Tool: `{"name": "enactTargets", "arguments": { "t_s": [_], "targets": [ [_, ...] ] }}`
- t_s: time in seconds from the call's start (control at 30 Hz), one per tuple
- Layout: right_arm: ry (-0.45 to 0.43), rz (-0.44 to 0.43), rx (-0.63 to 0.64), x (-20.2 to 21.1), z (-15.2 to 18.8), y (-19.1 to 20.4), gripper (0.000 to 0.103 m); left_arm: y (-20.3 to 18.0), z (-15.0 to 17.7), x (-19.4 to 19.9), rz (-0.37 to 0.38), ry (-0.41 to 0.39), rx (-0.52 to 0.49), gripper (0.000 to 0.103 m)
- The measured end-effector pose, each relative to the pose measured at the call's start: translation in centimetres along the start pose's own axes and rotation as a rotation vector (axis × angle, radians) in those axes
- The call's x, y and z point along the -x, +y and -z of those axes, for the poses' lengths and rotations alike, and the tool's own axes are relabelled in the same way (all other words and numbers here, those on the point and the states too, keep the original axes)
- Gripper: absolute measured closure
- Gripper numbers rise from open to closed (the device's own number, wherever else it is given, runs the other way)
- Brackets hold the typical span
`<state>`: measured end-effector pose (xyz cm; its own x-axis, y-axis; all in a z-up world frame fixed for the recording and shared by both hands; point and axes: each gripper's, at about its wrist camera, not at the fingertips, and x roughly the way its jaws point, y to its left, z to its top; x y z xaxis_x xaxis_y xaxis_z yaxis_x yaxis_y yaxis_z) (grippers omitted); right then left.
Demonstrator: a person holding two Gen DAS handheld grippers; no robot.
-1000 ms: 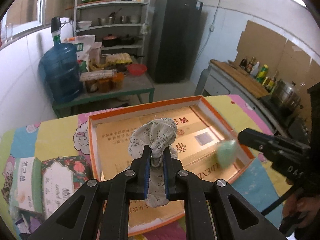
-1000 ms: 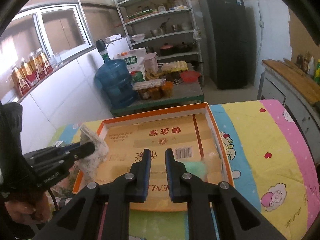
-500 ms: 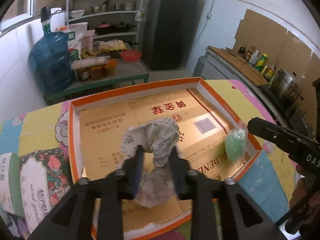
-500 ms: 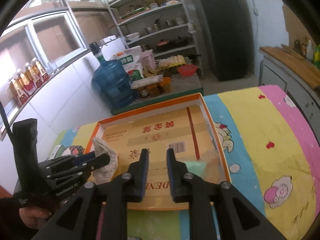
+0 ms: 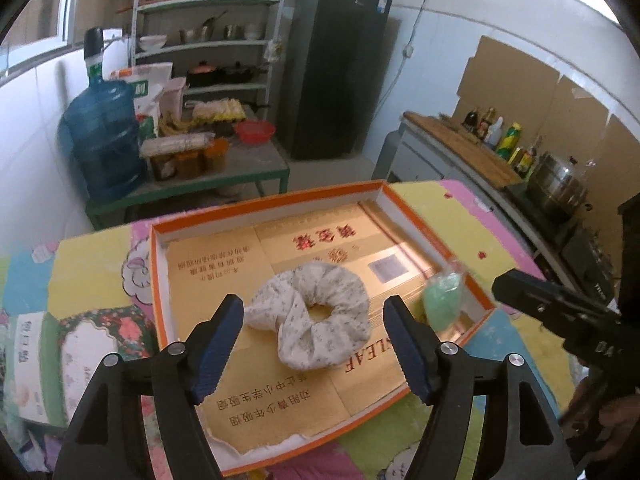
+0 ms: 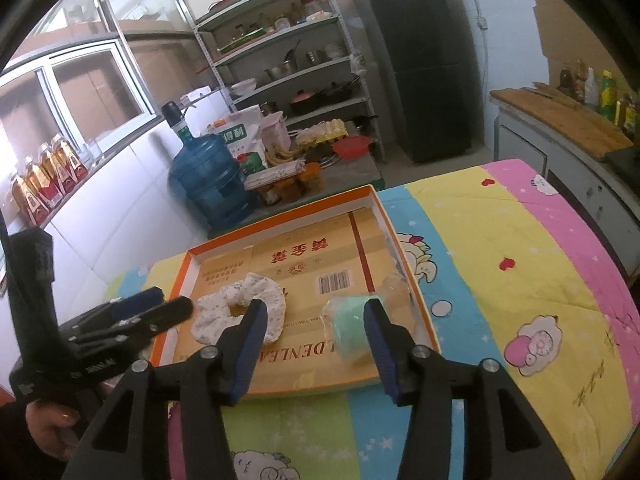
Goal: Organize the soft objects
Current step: 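Open the left gripper to drop the scrunchie into the gold box, then move the left gripper back to the white-and-purple snack bag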
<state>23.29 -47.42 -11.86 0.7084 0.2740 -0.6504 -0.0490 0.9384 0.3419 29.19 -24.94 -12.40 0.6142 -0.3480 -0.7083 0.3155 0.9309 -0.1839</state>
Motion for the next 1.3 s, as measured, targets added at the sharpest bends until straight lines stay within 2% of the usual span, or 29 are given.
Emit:
{"name": "enactTargets", "arguments": {
  "t_s": [0.13,0.2,0.5,0.77,0.97,1.3],
  "targets": [
    [-0.016,0.006,-0.023,1.3,0.5,0.4,0.053,0.1,-0.5,3.5,0.031,-0.086,-0.011,0.029],
    [-0.022,0.01,-0.03,1.8,0.7,0.8,0.053,0.2,-0.7,4.8,0.036,-0.102,-0.019,0.029],
    [-0.06,0.018,0.014,4.5,1.8,4.9,0.053,1.9,-0.2,11.7,0.013,-0.181,-0.018,0.029],
    [-0.077,0.016,0.052,7.1,4.1,9.3,0.053,4.0,2.0,18.3,-0.015,-0.284,-0.028,0.029],
    [-0.082,0.014,0.083,8.9,6.2,12.5,0.053,6.3,4.6,22.2,-0.051,-0.313,-0.013,0.029],
    [-0.082,0.003,0.1,11.2,9.9,17.1,0.053,10.8,8.7,26.6,-0.108,-0.314,0.044,0.029]
  ]
}}
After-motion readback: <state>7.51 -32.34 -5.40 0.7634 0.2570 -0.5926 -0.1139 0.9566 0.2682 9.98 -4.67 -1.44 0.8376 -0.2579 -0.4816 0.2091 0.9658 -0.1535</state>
